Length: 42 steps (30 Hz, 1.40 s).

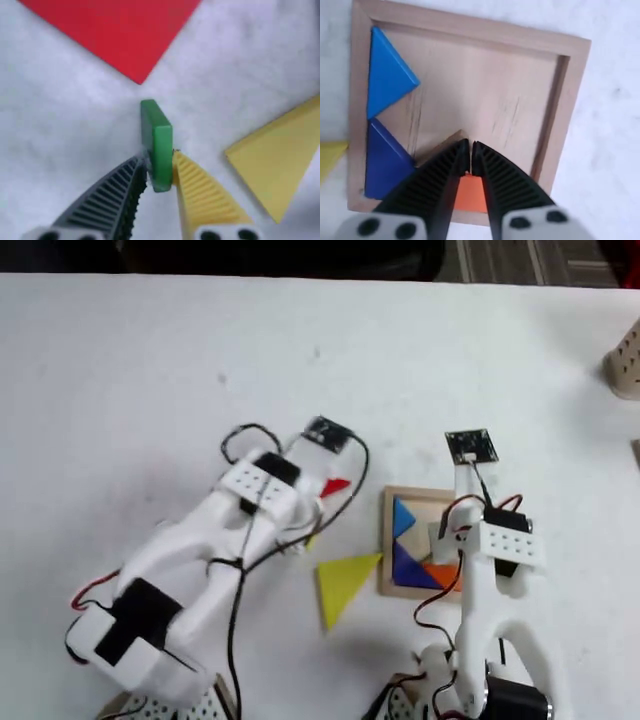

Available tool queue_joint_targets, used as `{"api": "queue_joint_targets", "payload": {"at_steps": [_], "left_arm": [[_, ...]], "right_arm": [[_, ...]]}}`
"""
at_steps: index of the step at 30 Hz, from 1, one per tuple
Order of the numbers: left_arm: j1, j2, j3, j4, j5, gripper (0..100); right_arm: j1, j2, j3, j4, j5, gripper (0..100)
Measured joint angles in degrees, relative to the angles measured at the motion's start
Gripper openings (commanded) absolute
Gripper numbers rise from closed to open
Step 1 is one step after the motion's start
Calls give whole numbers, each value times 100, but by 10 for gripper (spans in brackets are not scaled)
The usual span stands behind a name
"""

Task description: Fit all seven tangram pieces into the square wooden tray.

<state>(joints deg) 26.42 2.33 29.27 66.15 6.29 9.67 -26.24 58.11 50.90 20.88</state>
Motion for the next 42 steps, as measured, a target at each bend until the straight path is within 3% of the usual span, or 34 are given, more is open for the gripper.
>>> {"api": "queue_joint_targets", "payload": {"at_steps": [6,11,27,34,42], "left_arm": [[44,9,70,-9,325,104],[44,9,475,-492,352,16],[44,-9,633,-1160,396,20],[53,0,97,-1020,396,20],[299,9,-1213,-281,396,20]], "right_arm": [[273,0,0,0,0,17],[448,0,0,0,220,17],[1081,-9,185,-141,308,17],[1160,-18,185,-141,308,17],[2207,-26,-79,-141,870,17]]}}
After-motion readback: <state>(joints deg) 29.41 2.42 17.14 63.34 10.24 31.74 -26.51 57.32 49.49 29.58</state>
